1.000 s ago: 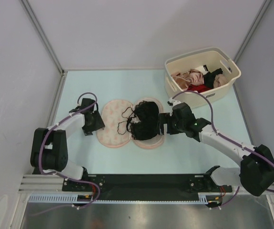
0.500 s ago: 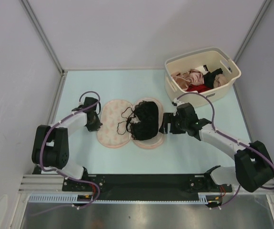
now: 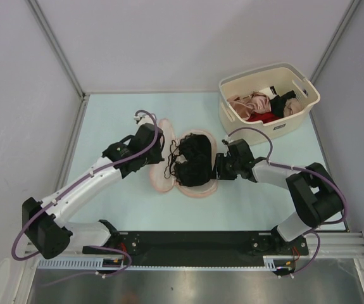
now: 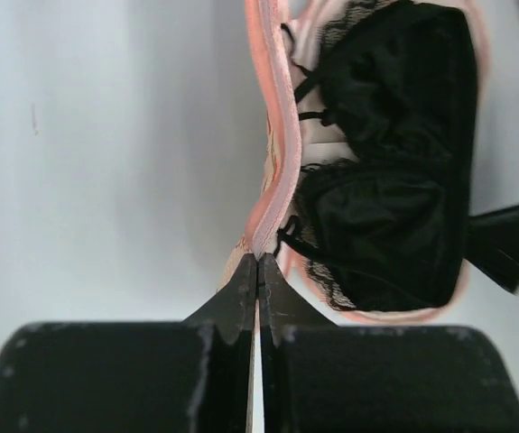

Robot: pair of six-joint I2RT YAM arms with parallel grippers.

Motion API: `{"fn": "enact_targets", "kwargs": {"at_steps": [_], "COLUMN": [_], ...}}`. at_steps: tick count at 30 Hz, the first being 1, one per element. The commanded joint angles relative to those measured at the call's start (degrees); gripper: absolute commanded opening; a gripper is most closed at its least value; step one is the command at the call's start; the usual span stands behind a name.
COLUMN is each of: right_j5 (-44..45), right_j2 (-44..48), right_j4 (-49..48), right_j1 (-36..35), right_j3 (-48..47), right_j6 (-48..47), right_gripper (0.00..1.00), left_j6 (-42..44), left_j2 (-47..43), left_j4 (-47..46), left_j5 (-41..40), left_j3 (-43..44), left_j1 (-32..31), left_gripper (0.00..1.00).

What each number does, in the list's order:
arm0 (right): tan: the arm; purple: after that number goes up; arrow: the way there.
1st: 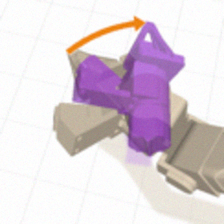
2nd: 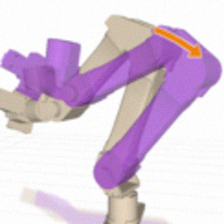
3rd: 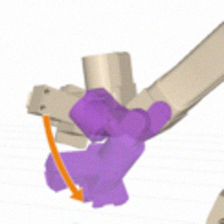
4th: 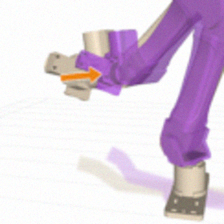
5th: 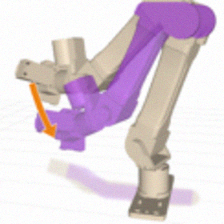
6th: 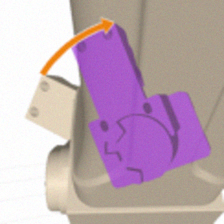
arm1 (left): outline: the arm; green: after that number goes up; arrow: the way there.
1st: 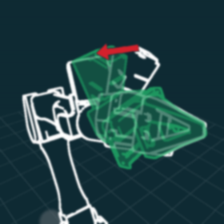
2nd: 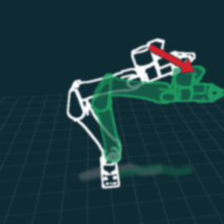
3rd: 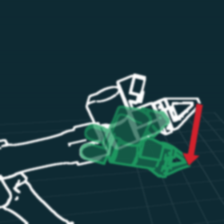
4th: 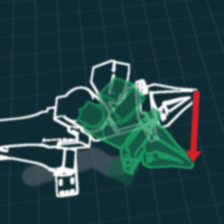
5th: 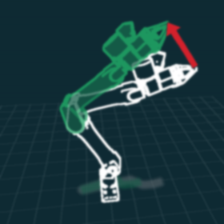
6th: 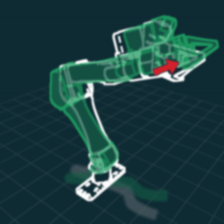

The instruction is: Place the bra in the laundry bag and zip it closed

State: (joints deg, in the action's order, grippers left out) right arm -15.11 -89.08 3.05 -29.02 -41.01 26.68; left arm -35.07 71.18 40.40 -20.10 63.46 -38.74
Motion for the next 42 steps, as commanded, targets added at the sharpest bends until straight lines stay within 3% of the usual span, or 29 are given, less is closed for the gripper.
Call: {"fn": "enact_targets", "kwargs": {"at_steps": [1, 6, 16, 30, 42], "right_j5": [1.0, 1.5, 3.8, 4.2, 4.5], "right_j2": [-2.8, -4.0, -2.2, -1.5, 2.0], "right_j4": [-5.1, -5.4, -5.2, -5.5, -3.7], "right_j1": [0.1, -0.1, -1.0, -1.5, -1.4], "right_j3": [0.9, 0.9, 2.0, 3.0, 4.0], "right_j6": [0.9, 2.4, 4.1, 6.8, 8.3], "right_gripper": [0.43, 0.33, 0.32, 0.32, 0.37], "left_j6": [-2.8, -4.1, -5.1, -7.6, -7.5], "left_j2": [0.2, 7.1, 23.6, 31.5, 37.5], "left_j4": [0.9, -1.7, -2.2, -13.4, -16.7], "left_j5": [-1.3, 0.1, 3.8, 7.4, 7.1], "left_j3": [5.5, 10.9, 23.7, 20.5, 20.1], "left_j1": [-6.2, -12.0, -16.0, -16.2, -15.6], "left_gripper": [0.00, 0.00, 0.00, 0.00, 0.00]}}
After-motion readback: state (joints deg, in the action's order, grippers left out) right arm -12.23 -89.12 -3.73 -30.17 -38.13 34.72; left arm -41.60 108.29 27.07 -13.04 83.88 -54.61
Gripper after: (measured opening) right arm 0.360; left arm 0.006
